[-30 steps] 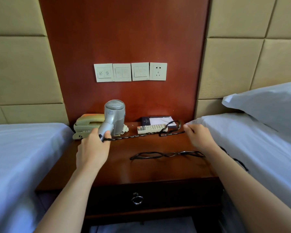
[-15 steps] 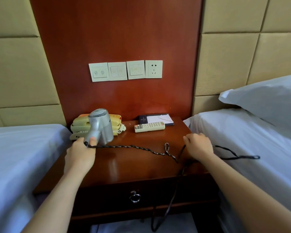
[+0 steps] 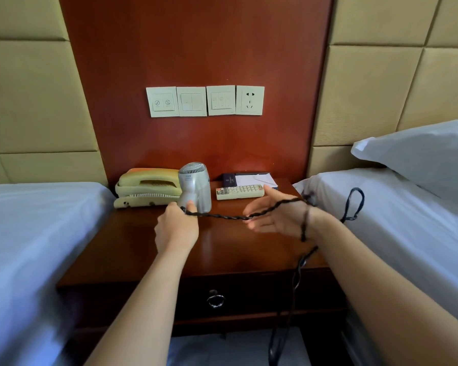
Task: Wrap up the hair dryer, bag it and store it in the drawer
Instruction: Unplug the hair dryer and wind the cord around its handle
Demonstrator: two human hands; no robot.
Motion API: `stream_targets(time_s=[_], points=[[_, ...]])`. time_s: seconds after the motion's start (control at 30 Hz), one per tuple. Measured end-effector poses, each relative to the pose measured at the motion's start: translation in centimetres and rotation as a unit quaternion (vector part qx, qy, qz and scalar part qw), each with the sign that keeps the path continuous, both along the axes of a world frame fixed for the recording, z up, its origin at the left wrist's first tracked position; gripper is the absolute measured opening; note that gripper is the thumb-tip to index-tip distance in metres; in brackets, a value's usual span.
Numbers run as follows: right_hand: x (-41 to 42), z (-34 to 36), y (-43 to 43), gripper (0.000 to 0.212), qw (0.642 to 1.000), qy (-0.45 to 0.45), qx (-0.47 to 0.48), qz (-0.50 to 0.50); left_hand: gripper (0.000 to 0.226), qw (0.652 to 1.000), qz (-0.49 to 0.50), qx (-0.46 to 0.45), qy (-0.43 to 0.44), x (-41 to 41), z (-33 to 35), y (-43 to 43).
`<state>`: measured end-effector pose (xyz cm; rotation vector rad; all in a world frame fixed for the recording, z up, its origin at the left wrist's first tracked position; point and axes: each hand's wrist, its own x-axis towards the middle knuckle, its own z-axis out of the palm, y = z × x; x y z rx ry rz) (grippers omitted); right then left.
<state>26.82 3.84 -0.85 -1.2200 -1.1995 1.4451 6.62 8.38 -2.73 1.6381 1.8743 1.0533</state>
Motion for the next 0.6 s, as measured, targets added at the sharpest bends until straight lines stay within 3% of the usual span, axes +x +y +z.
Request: stream_targets(time_s=[0.13, 0.37, 0.47, 0.6], points=[[0.7, 1.2, -1.3, 0.072, 0.995, 0.071, -0.048, 0.046, 0.04, 1.0, 0.006, -0.001, -0.016, 0.6, -0.2, 0.2], [1.0, 1.5, -2.8, 0.082, 0.981, 0.134, -0.029, 0.133, 0.039, 1.0, 0.02, -0.008, -0.021, 0.7, -0.3, 0.3], [0.1, 1.7, -3.1, 0.068, 0.98, 0.135, -0.009, 0.148, 0.039, 0.999, 0.025, -0.014, -0.027, 0.6, -0.2, 0.3], [-0.9, 2.1, -3.6, 0.021, 0.975, 0.132, 0.013, 0.179, 0.039, 0.999, 0.019, -0.018, -0.043, 0.4, 0.0, 0.2]])
